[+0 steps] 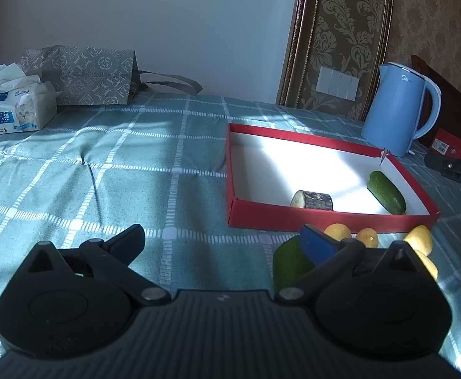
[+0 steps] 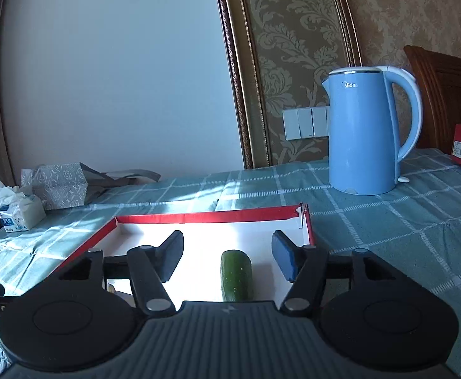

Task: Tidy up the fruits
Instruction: 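Lower the cucumber into the red tray and open the right gripper, then move the left gripper onto the cut cucumber chunk and close it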

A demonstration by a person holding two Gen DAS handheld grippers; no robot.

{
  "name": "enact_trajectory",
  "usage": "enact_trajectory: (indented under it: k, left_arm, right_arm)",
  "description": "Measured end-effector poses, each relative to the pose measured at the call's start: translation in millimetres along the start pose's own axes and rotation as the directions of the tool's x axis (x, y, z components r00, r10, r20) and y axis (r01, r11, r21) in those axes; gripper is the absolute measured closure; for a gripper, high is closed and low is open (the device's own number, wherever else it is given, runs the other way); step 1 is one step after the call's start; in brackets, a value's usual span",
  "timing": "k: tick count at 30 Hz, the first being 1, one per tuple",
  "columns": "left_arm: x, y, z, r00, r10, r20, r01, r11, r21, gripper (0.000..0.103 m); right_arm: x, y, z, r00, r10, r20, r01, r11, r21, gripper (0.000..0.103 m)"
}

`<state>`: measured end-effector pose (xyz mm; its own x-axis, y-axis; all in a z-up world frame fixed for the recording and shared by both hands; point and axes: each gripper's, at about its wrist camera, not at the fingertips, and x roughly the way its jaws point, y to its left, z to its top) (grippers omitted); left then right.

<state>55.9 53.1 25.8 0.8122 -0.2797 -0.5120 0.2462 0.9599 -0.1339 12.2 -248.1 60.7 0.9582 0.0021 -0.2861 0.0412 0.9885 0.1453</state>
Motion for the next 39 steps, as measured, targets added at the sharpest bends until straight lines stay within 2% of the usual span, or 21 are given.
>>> enact_trajectory:
  k: [6,11,20,23,31,36,39]
  left_arm:
    - [-3.5,-8.4,-5.0,1.0,-0.015,0.003,0.015,0.999,0.03,0.0]
    - [-4.9,-20.1,-9.8,1.0,-0.002,0.012,0.001,0.997,0.076,0.0]
    - [-0.5,-30.1,-14.3,1.0,0.006,-0.008,-0.005,0.995,0.097,0.0]
    - [0.9,-29.6,-13.9,1.0,0.006,-0.013,-0.005,0.996,0.09,0.0]
    - [8.9,-23.8,-9.7,0.999,0.0,-0.045,0.002,0.999,0.038,0.0]
    - [19.8,-18.0,-4.5,0.994,-0.05,-0.101,0.043,0.996,-0.072,0.0]
    - [19.3,-17.2,-3.2,0.993,-0.044,-0.112,0.036,0.997,-0.073,0.0]
  right_arm:
    - [-56.4,11.2,-29.8,0.992,-0.084,0.097,0.092,0.993,-0.076,0.037]
    - [-78.6,7.6,-34.6,0.976,-0.116,0.185,0.131,0.989,-0.068,0.022]
    - [-78.1,23.2,-41.0,0.979,-0.085,0.188,0.116,0.98,-0.162,0.021]
    - [-79.2,29.4,-43.4,0.976,-0.082,0.201,0.122,0.974,-0.193,0.017]
    - [-77.4,44.0,-49.0,0.975,-0.08,0.205,0.135,0.954,-0.268,0.013]
    - [-77.4,51.8,-52.8,0.974,-0.078,0.213,0.143,0.94,-0.31,0.01]
    - [-76.4,54.8,-54.9,0.974,-0.079,0.21,0.147,0.932,-0.331,0.009]
